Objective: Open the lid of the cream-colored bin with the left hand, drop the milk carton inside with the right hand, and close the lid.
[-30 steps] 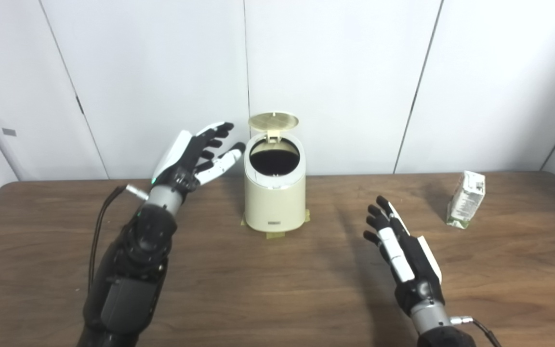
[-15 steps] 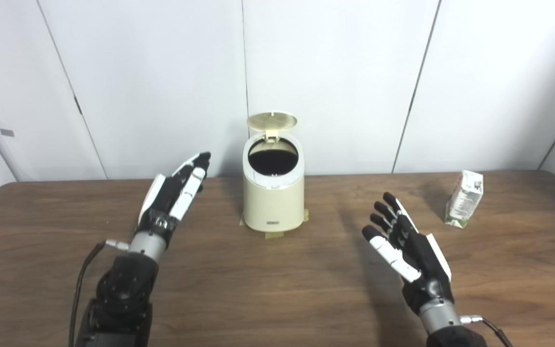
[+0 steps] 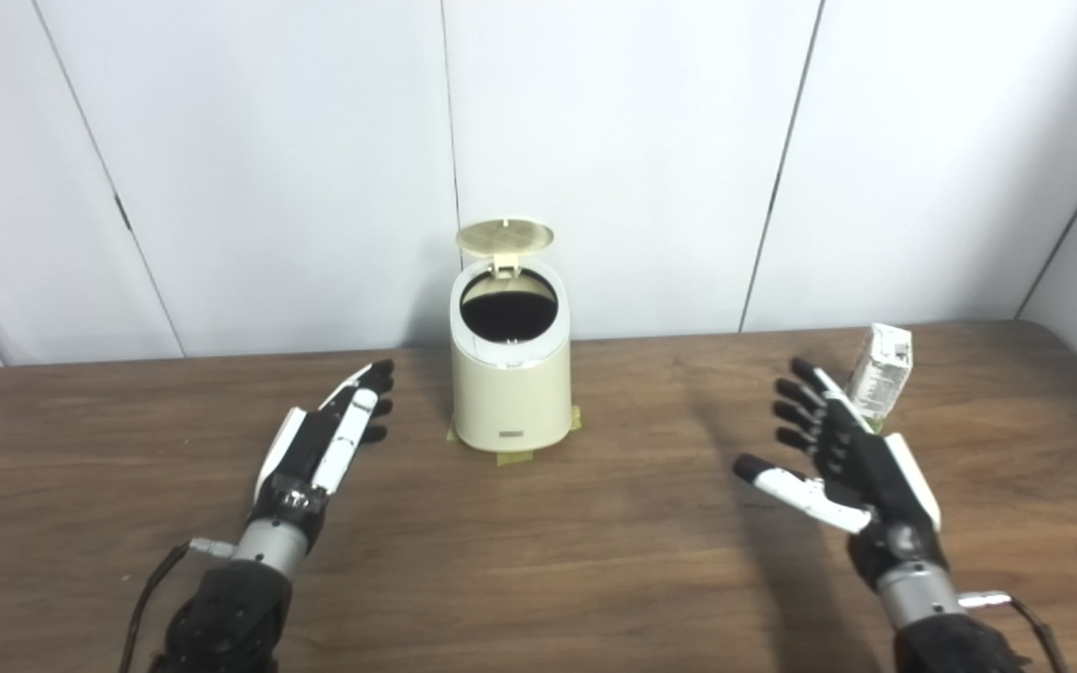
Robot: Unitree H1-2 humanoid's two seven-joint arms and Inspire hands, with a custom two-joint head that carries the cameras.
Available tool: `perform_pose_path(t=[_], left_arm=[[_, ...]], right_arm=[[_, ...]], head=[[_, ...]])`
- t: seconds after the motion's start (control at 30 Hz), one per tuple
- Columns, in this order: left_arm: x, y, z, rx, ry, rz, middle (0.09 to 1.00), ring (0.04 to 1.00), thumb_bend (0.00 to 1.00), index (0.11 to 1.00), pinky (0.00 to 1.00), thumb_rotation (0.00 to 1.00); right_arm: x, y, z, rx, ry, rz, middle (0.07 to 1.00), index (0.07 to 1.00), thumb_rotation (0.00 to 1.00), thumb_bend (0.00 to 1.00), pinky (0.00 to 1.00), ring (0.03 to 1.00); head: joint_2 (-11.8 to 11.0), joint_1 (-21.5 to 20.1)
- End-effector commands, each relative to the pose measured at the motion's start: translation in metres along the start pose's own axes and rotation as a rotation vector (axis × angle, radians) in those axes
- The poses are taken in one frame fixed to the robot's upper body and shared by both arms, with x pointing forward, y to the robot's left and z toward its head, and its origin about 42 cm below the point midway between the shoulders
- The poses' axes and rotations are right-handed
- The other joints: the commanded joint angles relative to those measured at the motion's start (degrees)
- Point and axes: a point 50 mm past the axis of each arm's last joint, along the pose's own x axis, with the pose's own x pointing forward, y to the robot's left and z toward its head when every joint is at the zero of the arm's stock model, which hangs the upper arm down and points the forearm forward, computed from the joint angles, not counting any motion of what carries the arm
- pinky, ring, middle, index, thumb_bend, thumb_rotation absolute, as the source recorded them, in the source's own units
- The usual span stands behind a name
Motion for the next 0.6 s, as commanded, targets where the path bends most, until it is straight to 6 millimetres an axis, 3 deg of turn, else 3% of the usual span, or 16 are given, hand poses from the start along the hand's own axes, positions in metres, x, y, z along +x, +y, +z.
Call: perform_pose_path(t=[0.0,0.1,0.23,0.33,0.47,0.57], left_arm=[[0.009,0.009,0.029,0.013,-0.115,0.015,0.923,0.893,0.45,0.915,0.85,1.0],[0.011,0.013,0.029,0.021,-0.117,0.013,0.926,0.895,0.45,0.916,0.85,1.0],[0.01,0.017,0.025,0.02,-0.113,0.003,0.932,0.903,0.46,0.923,0.85,0.99],[0.01,0.021,0.023,0.032,-0.108,-0.006,0.931,0.902,0.47,0.927,0.86,0.98],[0.01,0.028,0.02,0.03,-0.102,-0.01,0.936,0.912,0.48,0.933,0.87,0.96],[0.011,0.032,0.017,0.024,-0.103,-0.019,0.945,0.926,0.47,0.941,0.89,0.94]], right_arm=[[0.005,-0.01,0.011,0.004,-0.089,-0.034,0.888,0.904,0.2,0.79,0.79,0.859],[0.0,-0.017,0.021,-0.026,-0.122,-0.056,0.878,0.901,0.16,0.79,0.74,0.835],[-0.005,-0.029,0.029,-0.117,-0.133,-0.091,0.865,0.89,0.2,0.81,0.71,0.816],[-0.006,-0.041,0.036,-0.155,-0.133,-0.141,0.858,0.9,0.23,0.8,0.75,0.809],[-0.004,-0.052,0.045,-0.16,-0.149,-0.207,0.851,0.881,0.21,0.81,0.69,0.779],[0.0,-0.061,0.047,-0.172,-0.151,-0.25,0.869,0.879,0.23,0.84,0.74,0.815]], head=[[0.1,-0.6],[0.1,-1.8],[0.3,-2.8],[0.3,-4.2],[-0.2,-5.8],[-0.6,-6.6]])
